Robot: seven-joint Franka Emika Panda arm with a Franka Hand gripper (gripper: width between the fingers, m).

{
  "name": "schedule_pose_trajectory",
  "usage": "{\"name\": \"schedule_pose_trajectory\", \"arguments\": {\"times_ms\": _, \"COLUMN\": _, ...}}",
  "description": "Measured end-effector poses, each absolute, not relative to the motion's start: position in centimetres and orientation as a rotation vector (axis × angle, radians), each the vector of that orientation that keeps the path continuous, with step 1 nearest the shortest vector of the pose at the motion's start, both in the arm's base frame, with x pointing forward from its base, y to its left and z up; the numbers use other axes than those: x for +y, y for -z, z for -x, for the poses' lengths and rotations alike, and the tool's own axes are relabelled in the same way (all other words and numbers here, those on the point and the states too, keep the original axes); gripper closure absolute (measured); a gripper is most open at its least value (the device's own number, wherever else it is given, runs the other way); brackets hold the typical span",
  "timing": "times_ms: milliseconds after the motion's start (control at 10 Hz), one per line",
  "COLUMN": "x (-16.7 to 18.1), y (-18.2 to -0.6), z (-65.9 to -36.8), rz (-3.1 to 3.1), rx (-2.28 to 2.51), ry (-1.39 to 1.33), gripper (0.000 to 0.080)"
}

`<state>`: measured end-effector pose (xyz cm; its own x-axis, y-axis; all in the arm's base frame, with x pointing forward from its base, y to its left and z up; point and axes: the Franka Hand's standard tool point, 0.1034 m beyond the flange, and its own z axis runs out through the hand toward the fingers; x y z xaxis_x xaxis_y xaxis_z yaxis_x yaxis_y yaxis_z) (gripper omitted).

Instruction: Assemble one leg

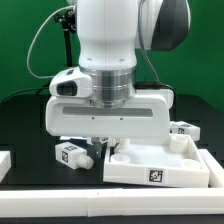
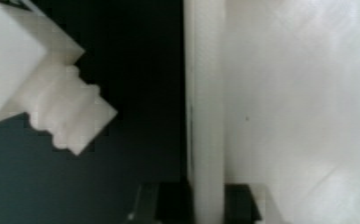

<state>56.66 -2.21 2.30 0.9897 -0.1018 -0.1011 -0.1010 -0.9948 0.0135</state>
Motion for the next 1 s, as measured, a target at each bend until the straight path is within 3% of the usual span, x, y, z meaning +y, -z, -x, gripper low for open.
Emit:
{"name": "schedule_pose_trajectory", "arguments": {"times_ms": 400, "x": -2.1, "y": -1.6, "z": -60.1, "rz": -3.118, "rx": -0.135, "ry": 0.181, "gripper": 0.0744}}
{"name": "schedule_pose_trajectory", "arguments": {"times_ms": 800, "x": -2.2, "y": -1.4, "z": -60.0, "rz": -3.090, "rx": -0.143, "ry": 0.326, "gripper": 0.0738}}
{"name": "schedule_pose_trajectory", "arguments": {"times_ms": 900, "x": -2.2, "y": -1.3, "z": -60.0, "rz": -3.089, "rx": -0.143, "ry": 0.326, "gripper": 0.0655}}
{"name": "schedule_pose_trajectory", "arguments": {"times_ms": 1000, "x": -2.2, "y": -1.3, "z": -60.0, "rz": -3.089, "rx": -0.143, "ry": 0.326, "gripper": 0.0655}}
